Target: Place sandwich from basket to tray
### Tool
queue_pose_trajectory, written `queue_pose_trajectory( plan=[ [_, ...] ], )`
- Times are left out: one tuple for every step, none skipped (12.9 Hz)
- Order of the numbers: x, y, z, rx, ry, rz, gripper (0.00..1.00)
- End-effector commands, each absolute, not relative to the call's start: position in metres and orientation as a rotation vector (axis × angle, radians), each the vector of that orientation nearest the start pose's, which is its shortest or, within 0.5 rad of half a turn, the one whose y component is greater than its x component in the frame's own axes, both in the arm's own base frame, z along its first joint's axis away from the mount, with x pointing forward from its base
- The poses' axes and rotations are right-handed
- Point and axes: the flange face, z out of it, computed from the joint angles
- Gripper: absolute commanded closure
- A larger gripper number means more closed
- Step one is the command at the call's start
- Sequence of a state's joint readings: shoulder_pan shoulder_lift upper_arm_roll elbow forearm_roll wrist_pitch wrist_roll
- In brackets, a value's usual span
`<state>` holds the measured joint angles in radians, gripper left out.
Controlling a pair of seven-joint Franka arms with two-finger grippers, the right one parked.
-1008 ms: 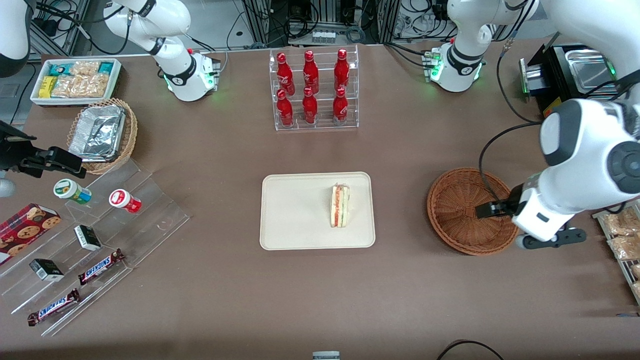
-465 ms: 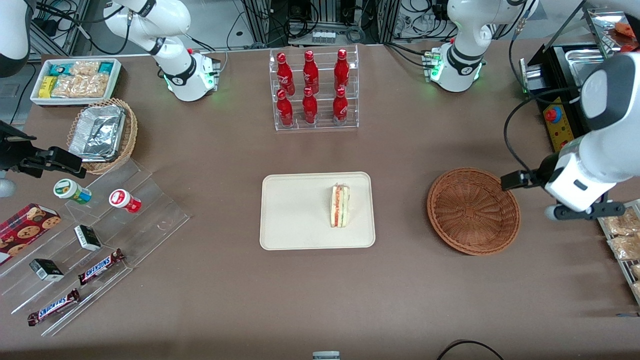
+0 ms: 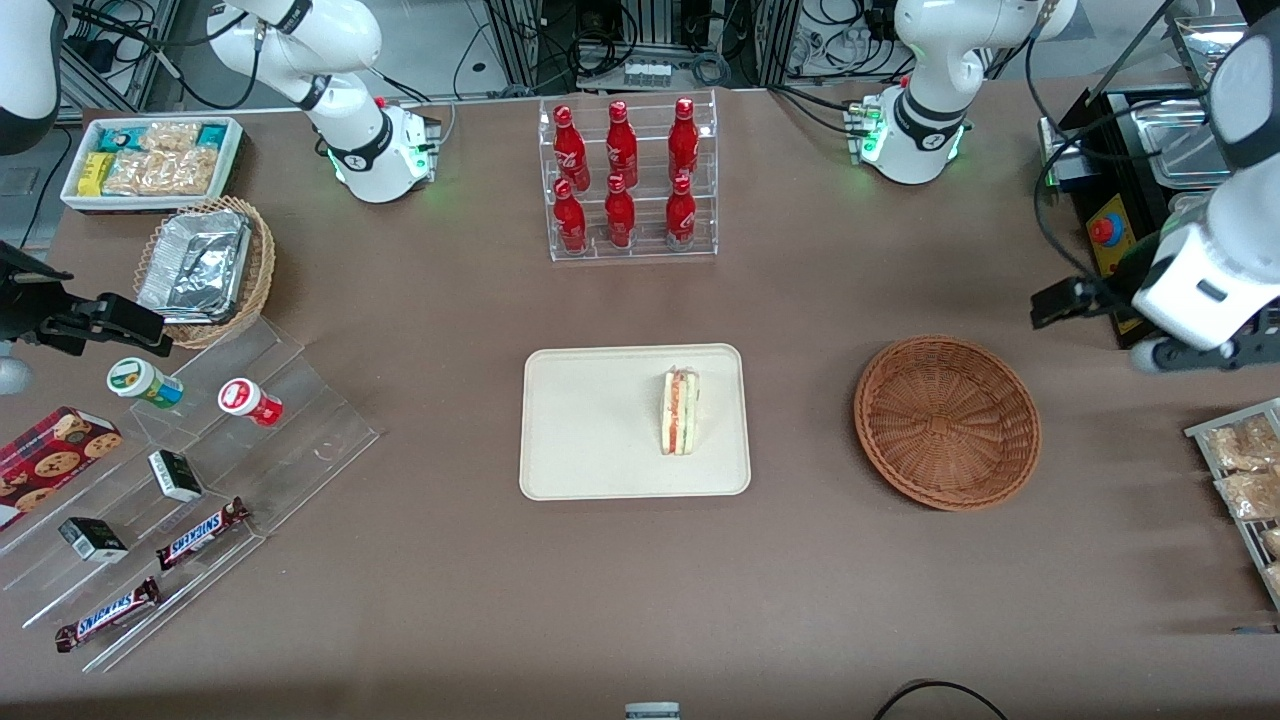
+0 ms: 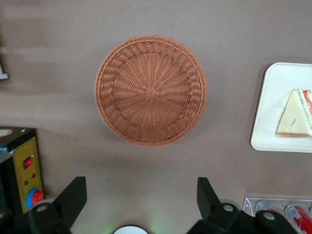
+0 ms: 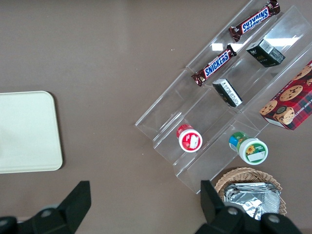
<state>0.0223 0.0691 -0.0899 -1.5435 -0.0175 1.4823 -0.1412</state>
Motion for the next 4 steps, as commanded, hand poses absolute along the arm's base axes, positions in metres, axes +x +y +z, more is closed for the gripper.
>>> queue_pose_trajectory(
  plan=[
    [0.542, -0.032, 0.608, -3.136, -0.095, 0.196, 0.0],
    [0.543, -0.028, 0.609, -3.136, -0.107, 0.194, 0.0],
    [0.543, -0.021, 0.608, -3.136, -0.112, 0.196, 0.0],
    [0.543, -0.018, 0.608, -3.137, -0.077, 0.196, 0.0]
  ],
)
